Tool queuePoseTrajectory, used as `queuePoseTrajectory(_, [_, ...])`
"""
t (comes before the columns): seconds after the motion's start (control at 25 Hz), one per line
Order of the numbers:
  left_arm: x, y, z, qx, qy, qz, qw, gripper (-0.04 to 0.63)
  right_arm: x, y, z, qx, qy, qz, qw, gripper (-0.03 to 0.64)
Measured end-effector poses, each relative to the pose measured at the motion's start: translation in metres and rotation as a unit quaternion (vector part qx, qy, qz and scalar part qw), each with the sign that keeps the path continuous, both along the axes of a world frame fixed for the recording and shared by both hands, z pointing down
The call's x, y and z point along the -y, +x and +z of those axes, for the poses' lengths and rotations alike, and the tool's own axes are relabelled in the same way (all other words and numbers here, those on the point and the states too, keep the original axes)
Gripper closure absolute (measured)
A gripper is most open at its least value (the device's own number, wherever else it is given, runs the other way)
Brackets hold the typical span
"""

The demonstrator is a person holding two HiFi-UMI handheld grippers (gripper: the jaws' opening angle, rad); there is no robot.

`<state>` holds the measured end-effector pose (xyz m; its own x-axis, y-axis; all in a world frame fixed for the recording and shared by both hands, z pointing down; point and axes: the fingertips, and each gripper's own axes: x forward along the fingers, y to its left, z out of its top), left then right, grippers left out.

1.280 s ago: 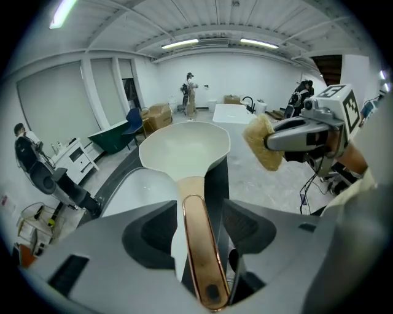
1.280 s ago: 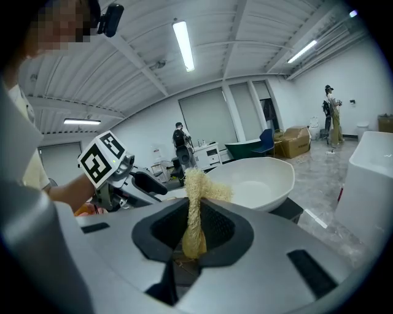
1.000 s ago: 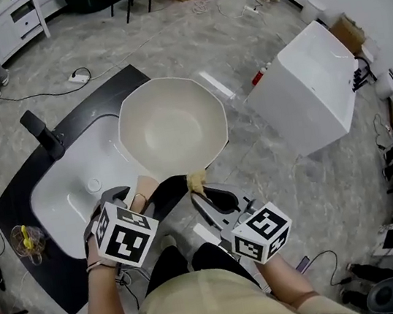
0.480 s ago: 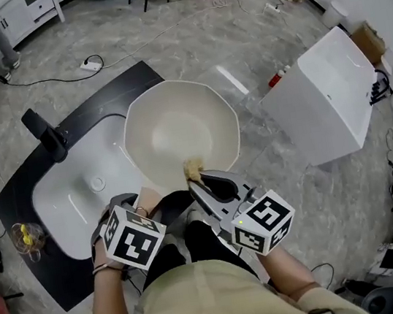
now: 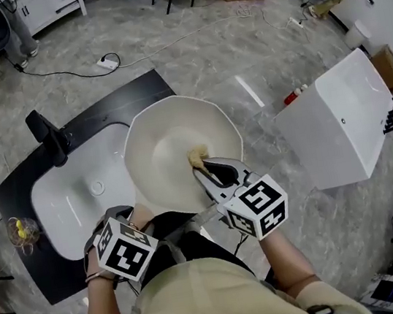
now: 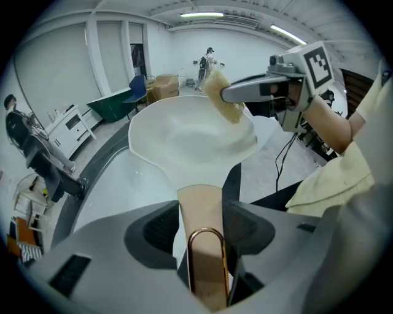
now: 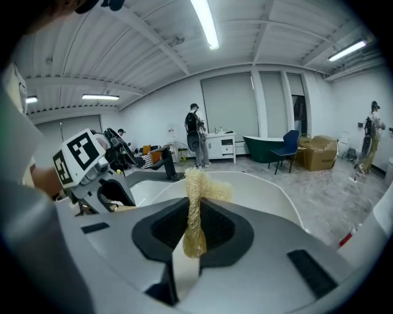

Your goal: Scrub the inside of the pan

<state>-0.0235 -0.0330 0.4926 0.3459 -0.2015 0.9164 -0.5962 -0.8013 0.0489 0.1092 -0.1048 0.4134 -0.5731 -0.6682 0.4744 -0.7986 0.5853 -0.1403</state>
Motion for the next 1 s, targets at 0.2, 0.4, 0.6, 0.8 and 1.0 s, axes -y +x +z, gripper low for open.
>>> queuePoseTrajectory(0.2, [0.001,-0.003,0.001,0.009,0.002,-0.002,1.0000,0.373,0.025,0.003,0.019,-0.053,-0.008,-0.037,0.998,0.554])
queuePoseTrajectory(0.4, [0.004,-0.006,0.005,0.002,0.005,0.001,1.0000,0.374,0.055,0.001,0.033,-0.094,-0.001,-0.056,0.994,0.554])
queuePoseTrajectory(0.6, [0.001,-0.006,0.004,-0.007,-0.001,0.010,0.9999,0.376,0.077,0.002,0.044,-0.126,-0.006,-0.037,0.991,0.554])
queuePoseTrajectory(0.8, [0.009,-0.013,0.004,-0.004,0.001,0.033,0.9994,0.379,0.093,-0.007,0.059,-0.161,-0.023,-0.025,0.986,0.554])
queuePoseTrajectory(1.0, [0.012,-0.015,0.005,-0.009,-0.001,0.058,0.9983,0.379,0.109,-0.005,0.077,-0.184,-0.039,0.006,0.982,0.552])
